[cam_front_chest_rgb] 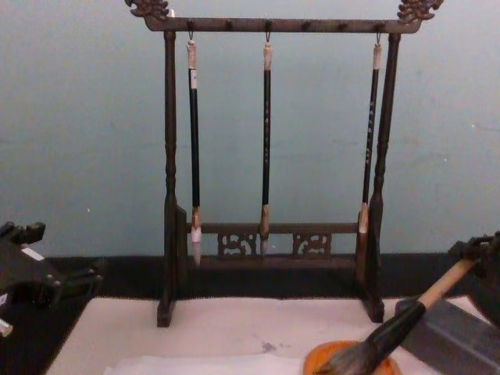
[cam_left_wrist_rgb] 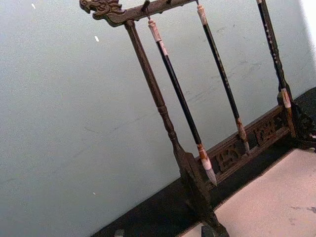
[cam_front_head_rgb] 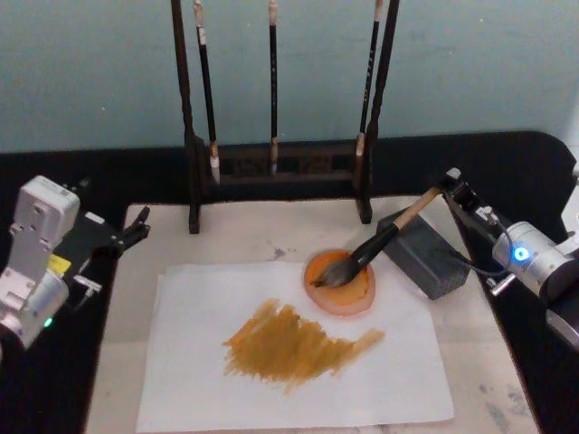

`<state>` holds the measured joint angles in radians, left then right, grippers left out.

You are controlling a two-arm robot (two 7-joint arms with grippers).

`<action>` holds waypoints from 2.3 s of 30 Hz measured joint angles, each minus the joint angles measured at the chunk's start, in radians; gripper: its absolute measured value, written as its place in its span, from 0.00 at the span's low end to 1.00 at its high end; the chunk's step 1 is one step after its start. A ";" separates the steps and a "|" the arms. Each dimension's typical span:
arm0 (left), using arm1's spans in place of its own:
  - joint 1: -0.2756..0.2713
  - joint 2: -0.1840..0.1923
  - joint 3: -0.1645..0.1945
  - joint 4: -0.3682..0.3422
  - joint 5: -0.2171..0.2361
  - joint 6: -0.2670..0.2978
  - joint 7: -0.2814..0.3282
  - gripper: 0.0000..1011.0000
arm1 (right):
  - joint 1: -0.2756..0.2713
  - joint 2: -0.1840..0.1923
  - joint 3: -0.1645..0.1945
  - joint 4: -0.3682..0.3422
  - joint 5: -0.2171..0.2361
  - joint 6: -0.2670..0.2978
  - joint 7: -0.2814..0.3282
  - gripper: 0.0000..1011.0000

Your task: Pick up the brush from the inkstone, write on the paper, then place the brush back to its original position.

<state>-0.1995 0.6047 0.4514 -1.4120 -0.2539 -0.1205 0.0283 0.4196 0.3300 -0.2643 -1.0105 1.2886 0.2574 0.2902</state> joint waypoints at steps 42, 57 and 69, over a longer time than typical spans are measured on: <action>0.000 0.000 0.000 0.000 0.000 0.000 0.000 1.00 | 0.060 0.042 -0.024 -0.110 0.082 0.069 0.001 0.17; 0.000 0.000 0.000 0.000 0.000 0.000 0.000 1.00 | 0.161 0.104 -0.128 -0.142 -0.028 0.004 0.068 0.17; 0.000 0.000 0.000 0.000 0.000 0.000 0.000 1.00 | 0.246 0.214 -0.331 -0.351 -0.447 -0.124 0.115 0.17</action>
<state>-0.1995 0.6047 0.4514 -1.4120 -0.2539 -0.1205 0.0283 0.6652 0.5443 -0.5954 -1.3611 0.8416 0.1335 0.4048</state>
